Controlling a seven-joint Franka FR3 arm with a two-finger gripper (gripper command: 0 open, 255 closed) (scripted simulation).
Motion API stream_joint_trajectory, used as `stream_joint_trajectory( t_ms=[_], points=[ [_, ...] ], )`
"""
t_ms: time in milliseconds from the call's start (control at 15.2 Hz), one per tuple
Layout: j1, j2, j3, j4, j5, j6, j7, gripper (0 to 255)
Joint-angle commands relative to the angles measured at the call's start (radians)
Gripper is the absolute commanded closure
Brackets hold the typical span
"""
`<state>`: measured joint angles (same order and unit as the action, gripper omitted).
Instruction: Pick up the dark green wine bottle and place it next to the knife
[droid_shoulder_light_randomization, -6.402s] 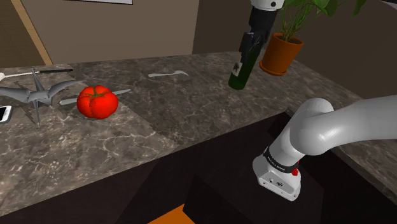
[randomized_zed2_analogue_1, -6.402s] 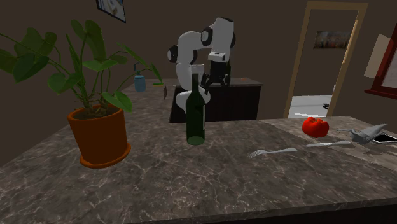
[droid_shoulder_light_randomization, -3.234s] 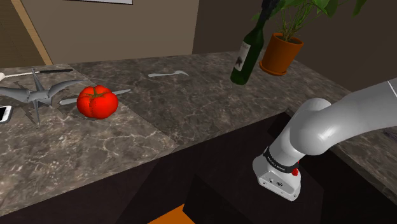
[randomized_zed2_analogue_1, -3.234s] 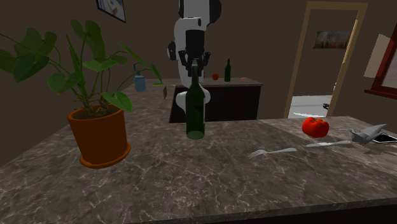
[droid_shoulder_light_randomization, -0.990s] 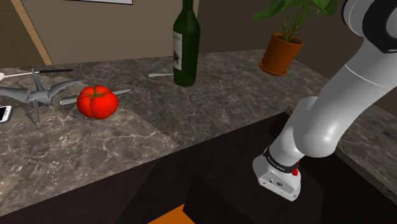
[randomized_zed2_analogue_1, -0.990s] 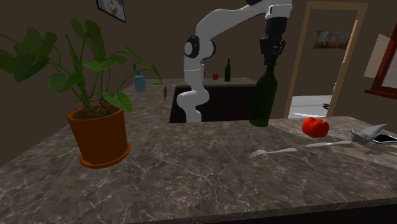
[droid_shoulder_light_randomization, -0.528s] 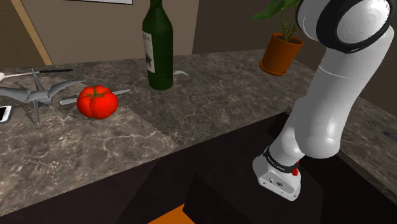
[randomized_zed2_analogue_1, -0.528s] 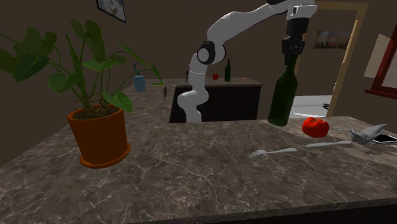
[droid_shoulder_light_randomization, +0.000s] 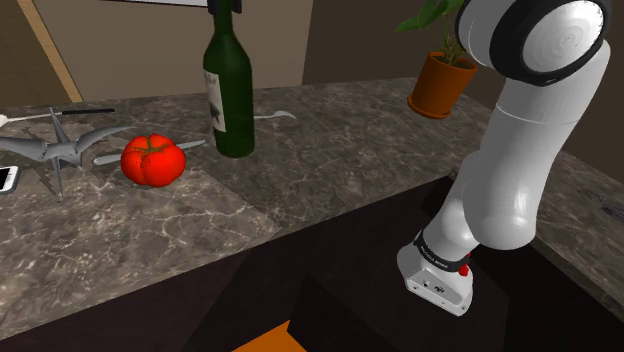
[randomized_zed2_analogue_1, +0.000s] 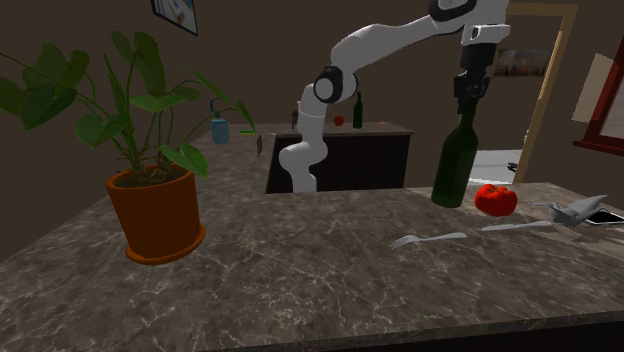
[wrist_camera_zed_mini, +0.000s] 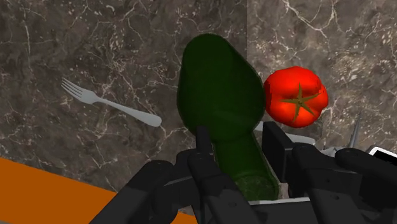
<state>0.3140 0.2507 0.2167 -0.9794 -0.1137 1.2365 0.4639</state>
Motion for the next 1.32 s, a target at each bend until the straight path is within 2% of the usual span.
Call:
stream_joint_trajectory(
  t_ms=[0,264,792,858,1188,1254],
  points=[
    [-0.01,-0.037,-0.001,-0.086,0.01,0.051,-0.001,255],
    [-0.021,-0.086,-0.004,-0.214,0.023,0.131,-0.002,255],
    [-0.021,-0.086,-0.004,-0.214,0.023,0.131,-0.002,255],
    [-0.021,-0.086,-0.004,-0.214,0.023,0.131,-0.002,0],
    [-0.021,-0.086,-0.004,-0.213,0.023,0.131,-0.002,0],
    [-0.014,-0.059,-0.002,-0.139,0.016,0.083,0.0,0]
  ],
)
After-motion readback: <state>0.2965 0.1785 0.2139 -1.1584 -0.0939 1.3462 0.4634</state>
